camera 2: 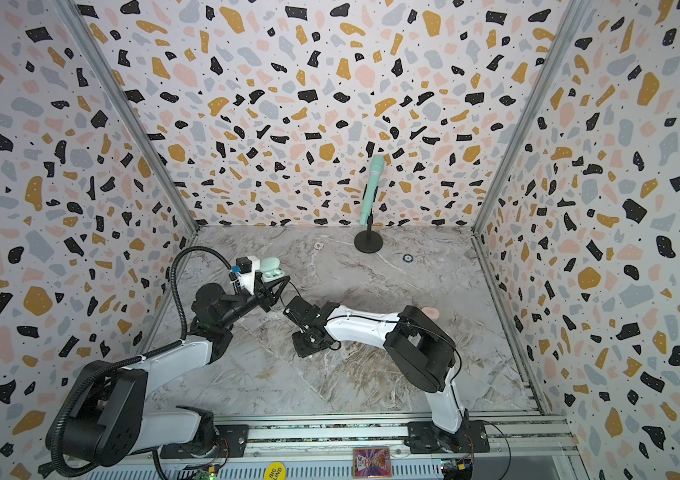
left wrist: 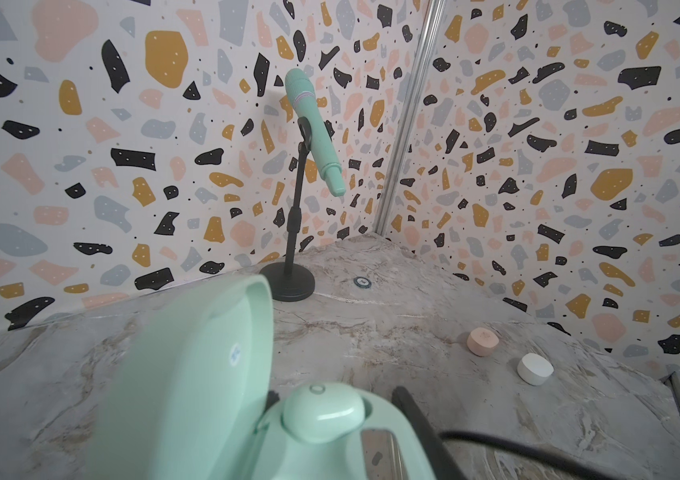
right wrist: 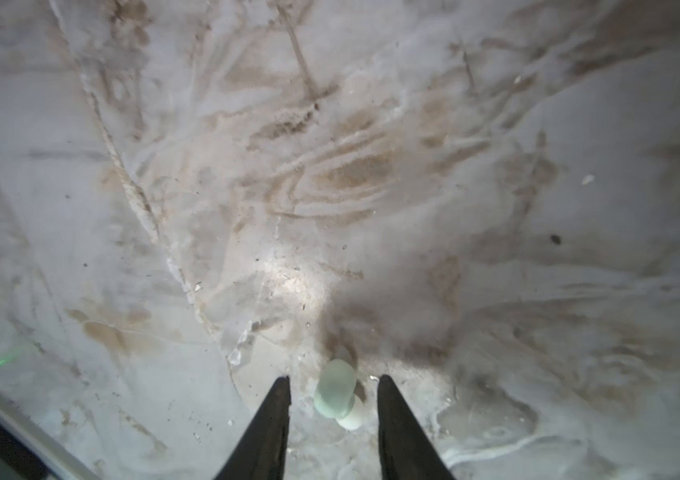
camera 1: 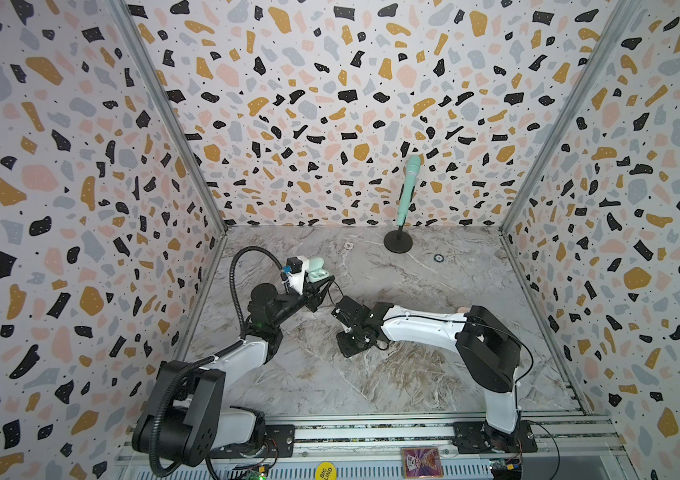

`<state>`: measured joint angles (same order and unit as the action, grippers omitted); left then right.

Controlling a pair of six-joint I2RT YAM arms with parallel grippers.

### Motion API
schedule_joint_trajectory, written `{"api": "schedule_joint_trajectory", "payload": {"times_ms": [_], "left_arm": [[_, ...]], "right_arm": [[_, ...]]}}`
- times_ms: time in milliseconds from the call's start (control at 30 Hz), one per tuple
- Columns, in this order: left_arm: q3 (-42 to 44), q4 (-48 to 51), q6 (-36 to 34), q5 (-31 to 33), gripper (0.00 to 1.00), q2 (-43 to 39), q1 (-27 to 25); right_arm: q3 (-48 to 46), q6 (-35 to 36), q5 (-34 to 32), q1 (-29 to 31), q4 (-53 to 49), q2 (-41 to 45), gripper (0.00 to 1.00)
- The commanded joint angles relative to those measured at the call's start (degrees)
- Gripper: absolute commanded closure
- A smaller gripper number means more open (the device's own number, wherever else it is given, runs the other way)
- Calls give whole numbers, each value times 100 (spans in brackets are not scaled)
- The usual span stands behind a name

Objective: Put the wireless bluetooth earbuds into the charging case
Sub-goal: 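Close the right gripper on the mint-green earbud and lift it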

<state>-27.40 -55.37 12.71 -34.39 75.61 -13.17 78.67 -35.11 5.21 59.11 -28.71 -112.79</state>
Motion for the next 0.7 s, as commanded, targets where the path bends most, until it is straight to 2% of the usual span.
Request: {"api": "schedule_joint_trajectory", "payload": {"times_ms": [0,667], "left_arm": [[72,-540,45,-48,69,22,39],[165,-896,282,-158,69,76,141]], "right_arm": [[285,-161,-177,56,-381,3,65],[748,-158,-435,234,-970,-498,76]]}}
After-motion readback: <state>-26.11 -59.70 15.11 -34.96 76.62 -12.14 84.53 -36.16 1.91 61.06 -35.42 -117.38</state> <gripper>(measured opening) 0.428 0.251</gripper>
